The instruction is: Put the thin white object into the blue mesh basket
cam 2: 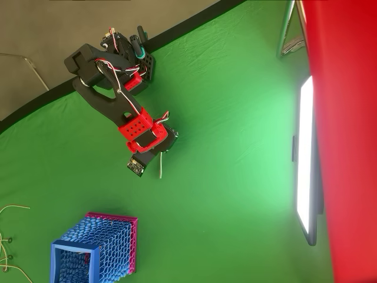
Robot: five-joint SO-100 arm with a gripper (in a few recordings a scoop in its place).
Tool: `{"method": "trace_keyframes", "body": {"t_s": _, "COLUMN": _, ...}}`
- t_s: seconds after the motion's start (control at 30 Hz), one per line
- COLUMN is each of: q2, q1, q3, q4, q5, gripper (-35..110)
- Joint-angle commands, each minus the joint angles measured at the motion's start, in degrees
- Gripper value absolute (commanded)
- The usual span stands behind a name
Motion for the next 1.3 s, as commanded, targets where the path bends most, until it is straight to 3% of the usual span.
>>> {"method": "trace_keyframes", "body": {"t_s": 0.0, "q2": 0.6, "q1": 0.0, "q3": -2.1, "q4": 0.8, "q5": -0.4, "gripper": 4}}
{"method": "trace_keyframes", "body": {"t_s": 0.37, "q2": 6.1, "q1": 1.1, "q3": -16.5, "q4": 8.8, "q5": -1.6, "gripper": 3}}
{"method": "trace_keyframes", "body": {"t_s": 0.6, "q2": 7.4, "q1": 1.5, "q3": -29.9, "q4": 8.6, "q5": -0.4, "gripper": 3}}
{"method": "trace_keyframes", "body": {"t_s": 0.83, "q2": 5.0, "q1": 3.2, "q3": -40.6, "q4": 3.9, "q5": 4.4, "gripper": 4}}
{"method": "trace_keyframes", "body": {"t_s": 1.27, "q2": -8.1, "q1": 12.0, "q3": -58.9, "q4": -10.5, "q5": 25.1, "gripper": 4}}
